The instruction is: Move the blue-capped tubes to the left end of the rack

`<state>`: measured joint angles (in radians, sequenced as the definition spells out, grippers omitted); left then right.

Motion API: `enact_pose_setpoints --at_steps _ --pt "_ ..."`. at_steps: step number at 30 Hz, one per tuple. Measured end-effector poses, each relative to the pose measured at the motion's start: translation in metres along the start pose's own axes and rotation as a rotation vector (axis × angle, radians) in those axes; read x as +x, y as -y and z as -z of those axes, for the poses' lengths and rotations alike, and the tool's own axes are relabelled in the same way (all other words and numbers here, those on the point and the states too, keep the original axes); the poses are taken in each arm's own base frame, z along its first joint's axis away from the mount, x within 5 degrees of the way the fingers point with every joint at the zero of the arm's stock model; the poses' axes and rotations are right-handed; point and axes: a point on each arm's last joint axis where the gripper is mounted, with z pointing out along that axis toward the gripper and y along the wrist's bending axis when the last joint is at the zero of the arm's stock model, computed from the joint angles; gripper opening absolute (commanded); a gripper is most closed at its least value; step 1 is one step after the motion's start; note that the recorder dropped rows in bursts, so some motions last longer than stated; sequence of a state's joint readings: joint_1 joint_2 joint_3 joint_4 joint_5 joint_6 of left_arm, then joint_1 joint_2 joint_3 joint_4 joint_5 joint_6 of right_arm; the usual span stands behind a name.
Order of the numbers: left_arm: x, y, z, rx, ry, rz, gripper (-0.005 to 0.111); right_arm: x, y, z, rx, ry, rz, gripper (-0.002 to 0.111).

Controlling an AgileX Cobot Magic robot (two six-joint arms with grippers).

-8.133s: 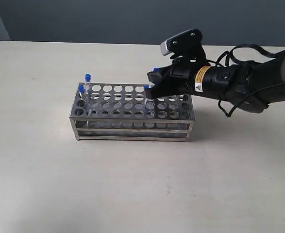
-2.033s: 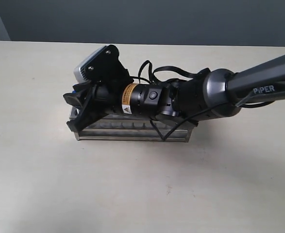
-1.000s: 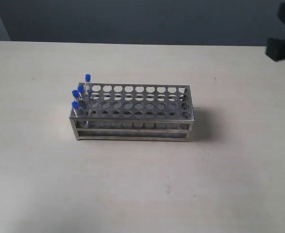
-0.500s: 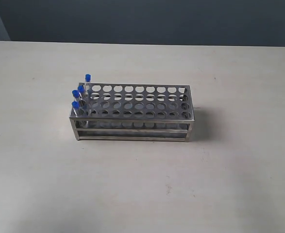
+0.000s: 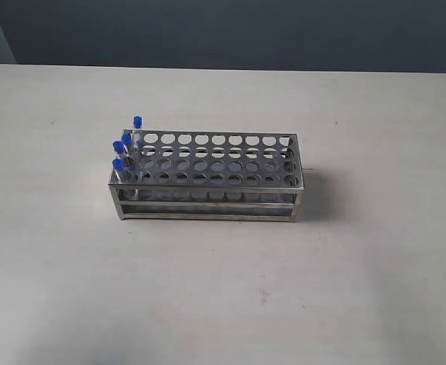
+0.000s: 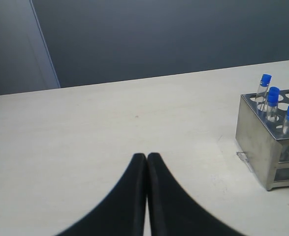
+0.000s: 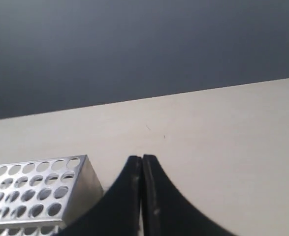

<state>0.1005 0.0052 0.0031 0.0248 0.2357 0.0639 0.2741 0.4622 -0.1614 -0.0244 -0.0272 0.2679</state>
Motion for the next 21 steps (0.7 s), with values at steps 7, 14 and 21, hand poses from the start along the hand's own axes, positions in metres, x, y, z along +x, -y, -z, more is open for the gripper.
enact_pose_setpoints --at_steps 7,14,21 --pt "0.0 0.0 0.0 0.0 0.0 0.0 0.001 0.04 0.012 0.01 0.027 -0.002 -0.374 0.0" --pt "0.0 0.0 0.0 0.0 0.0 0.0 0.001 0.038 0.009 0.025 -0.027 0.081 -0.142 0.0" --pt "0.0 0.0 0.0 0.0 0.0 0.0 0.001 0.035 0.011 0.03 -0.005 0.139 -0.017 0.0"
